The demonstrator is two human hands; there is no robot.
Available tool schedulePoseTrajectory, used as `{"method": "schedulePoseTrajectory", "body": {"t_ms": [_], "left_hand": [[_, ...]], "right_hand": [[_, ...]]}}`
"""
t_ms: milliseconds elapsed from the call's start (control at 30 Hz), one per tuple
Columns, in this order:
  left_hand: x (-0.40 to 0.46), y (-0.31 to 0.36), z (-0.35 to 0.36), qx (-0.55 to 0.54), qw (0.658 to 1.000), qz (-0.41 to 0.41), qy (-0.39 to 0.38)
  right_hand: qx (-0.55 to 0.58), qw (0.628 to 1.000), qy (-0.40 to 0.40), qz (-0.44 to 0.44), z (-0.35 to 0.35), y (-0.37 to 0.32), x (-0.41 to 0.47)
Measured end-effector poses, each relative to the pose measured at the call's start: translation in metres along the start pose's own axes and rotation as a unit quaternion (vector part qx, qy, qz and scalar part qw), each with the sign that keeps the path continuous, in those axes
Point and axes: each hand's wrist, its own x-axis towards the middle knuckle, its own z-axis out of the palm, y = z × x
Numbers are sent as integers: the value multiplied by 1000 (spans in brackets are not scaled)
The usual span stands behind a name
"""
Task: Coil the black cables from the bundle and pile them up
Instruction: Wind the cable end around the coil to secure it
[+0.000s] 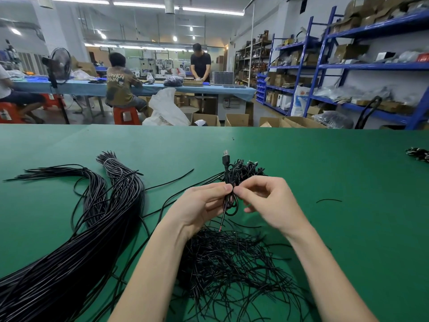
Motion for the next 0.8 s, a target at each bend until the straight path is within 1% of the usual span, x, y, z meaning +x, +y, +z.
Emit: {"method": "schedulePoseTrajectory", "body": {"t_ms": [67, 100, 167, 233, 300, 400, 567, 733, 800], "left_hand": [[2, -1, 0, -3, 1000, 12, 16], [3, -2, 0, -5, 1000, 17, 20], [4, -4, 1, -9, 999, 27, 34], [5, -6, 2, -21, 998, 42, 41], [6, -7, 3, -38, 996, 68, 44], [7, -6, 2, -30, 993, 97, 60], [9, -8, 2, -32, 992, 109, 61], [9, -9, 4, -49, 988, 128, 75], [10, -9, 4, -50, 987, 128, 83]], "right_hand": [[-111, 986, 49, -111, 4, 2, -1], [-157, 974, 56, -151, 4, 2, -1], [-240, 951, 54, -188, 2, -1, 0], [-285, 939, 53, -185, 1, -5, 0], [-277, 944, 58, -169, 1, -10, 0], [-242, 958, 63, -139, 5, -14, -2], [-187, 974, 76, -106, 7, -13, -2], [-163, 982, 58, -82, 9, -15, -2], [-176, 981, 55, -60, 11, -14, -2]]}}
